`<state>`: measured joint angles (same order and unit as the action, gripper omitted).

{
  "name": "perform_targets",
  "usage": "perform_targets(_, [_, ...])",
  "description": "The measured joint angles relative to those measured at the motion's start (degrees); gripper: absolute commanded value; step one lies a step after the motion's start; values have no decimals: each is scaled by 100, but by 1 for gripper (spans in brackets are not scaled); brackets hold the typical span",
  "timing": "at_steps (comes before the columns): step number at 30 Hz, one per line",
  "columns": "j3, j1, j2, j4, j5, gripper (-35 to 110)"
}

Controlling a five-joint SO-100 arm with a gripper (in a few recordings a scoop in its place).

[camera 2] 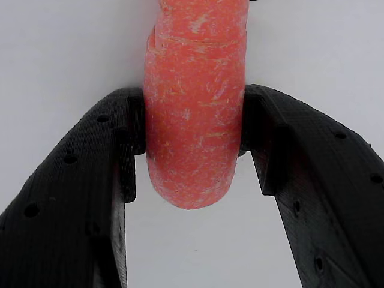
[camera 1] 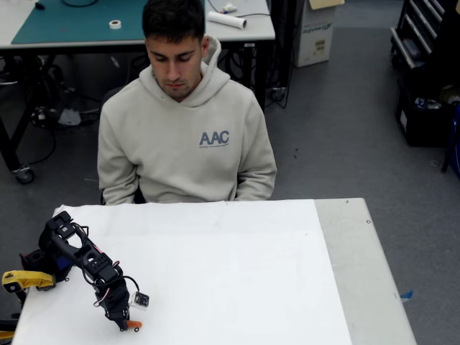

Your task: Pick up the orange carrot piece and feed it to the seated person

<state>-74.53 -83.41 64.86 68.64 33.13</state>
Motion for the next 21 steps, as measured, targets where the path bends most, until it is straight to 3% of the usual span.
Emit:
perform_targets(13, [18,53,0,-9,53,-3])
perform_targets(21, [1020,229,105,0,501,-3])
